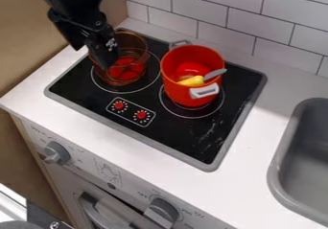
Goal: Moved the knife inside the right orange pot
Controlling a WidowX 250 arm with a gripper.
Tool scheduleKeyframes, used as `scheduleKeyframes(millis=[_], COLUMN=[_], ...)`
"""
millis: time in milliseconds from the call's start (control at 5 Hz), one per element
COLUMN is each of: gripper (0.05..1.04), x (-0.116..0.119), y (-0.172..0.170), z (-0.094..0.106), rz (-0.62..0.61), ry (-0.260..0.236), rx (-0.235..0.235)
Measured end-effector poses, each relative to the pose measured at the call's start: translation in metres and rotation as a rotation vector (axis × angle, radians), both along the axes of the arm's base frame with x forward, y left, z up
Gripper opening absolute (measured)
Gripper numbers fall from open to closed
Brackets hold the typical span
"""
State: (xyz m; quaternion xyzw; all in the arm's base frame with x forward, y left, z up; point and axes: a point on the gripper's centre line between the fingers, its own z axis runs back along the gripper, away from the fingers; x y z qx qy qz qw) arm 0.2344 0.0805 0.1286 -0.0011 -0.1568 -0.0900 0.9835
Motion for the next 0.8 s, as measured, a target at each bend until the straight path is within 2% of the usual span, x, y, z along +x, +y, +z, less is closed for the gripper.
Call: scheduleKeyframes(millis=[200, 400, 600, 800], gripper=[0.999, 0.999, 0.999, 0.999], x=[-0.008, -0.011, -0.015, -0.017], y=[0.010, 0.022, 0.033, 0.043], z=[0.004, 0.005, -0.004, -0.005], rz=[0.045, 0.029, -0.032, -0.048], ry=[0.074, 0.208, 0.255, 0.238], rx=[0.045, 0.051, 0.036, 0.028])
